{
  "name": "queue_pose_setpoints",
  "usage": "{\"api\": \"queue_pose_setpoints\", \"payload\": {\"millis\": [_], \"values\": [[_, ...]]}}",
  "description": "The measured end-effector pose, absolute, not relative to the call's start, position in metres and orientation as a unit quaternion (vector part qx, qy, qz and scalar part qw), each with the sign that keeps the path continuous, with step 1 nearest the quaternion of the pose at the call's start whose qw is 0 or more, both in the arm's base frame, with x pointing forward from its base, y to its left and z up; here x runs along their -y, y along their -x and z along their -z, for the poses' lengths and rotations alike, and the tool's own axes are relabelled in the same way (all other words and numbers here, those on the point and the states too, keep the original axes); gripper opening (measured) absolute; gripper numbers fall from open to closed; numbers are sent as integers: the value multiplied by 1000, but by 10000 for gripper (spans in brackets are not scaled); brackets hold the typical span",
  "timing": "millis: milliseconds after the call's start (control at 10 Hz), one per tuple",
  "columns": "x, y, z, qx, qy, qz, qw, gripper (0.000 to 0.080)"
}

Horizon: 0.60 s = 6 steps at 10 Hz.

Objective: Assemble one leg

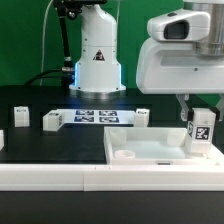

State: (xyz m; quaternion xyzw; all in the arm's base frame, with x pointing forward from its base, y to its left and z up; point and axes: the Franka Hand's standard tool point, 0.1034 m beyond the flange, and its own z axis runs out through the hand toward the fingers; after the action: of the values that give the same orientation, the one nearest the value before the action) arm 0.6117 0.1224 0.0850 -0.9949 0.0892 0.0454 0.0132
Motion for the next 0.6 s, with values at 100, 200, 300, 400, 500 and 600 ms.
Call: {"api": "queue_pose_setpoints", "payload": {"millis": [100,200,300,400,500,600], "values": [[-123,-612,-85,-139,989,-45,11,291],[-123,-612,-85,-178,983,-46,14,291],[-123,-612,-85,-235,971,-45,11,291],[-124,-613,-84,-265,963,-45,9,291],[-125,-613,-85,-320,946,-42,6,291],[-127,-612,-85,-359,932,-41,2,291]]}}
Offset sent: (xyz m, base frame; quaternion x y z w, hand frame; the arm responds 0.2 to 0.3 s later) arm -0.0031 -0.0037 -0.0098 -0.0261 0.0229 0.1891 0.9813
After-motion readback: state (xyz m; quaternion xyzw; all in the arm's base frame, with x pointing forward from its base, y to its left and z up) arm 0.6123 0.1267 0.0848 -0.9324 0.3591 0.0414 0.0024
